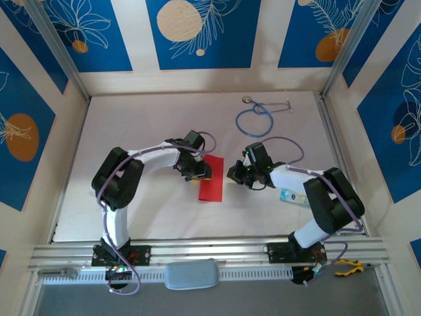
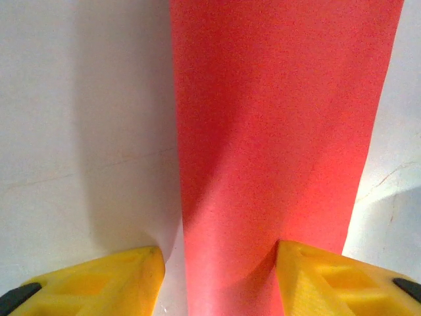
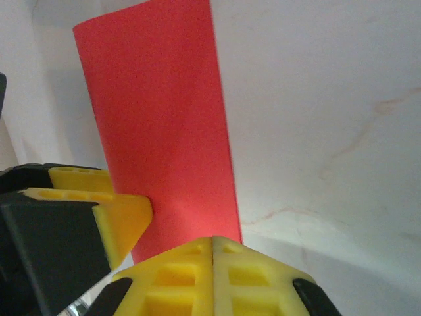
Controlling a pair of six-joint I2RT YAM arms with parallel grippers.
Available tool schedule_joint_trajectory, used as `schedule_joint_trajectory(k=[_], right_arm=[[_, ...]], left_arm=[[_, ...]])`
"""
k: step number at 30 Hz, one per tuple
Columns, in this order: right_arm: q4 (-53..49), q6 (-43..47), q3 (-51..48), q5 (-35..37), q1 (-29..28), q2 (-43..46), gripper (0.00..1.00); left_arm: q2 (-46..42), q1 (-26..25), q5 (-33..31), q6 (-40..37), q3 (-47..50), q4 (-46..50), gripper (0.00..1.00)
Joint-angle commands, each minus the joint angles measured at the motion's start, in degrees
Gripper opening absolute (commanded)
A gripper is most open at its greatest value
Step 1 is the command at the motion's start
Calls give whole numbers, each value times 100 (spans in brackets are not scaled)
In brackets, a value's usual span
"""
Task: Fold a paper plane with a square sheet of paper (pick it up from the middle)
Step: Hold the square sheet of paper at the center of the table.
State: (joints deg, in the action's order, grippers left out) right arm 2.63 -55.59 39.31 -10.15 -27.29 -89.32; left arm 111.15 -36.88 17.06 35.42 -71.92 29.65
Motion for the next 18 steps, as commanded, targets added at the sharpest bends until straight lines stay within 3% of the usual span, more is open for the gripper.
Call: schedule_joint_trajectory(k=[1, 18], right_arm=[[179, 36, 230, 173, -142, -197, 3], [336, 234, 668, -38, -369, -902, 0]], left_arm=[[406, -113, -86, -136, 38, -91, 52], [479, -117, -71, -89, 33, -126, 52]])
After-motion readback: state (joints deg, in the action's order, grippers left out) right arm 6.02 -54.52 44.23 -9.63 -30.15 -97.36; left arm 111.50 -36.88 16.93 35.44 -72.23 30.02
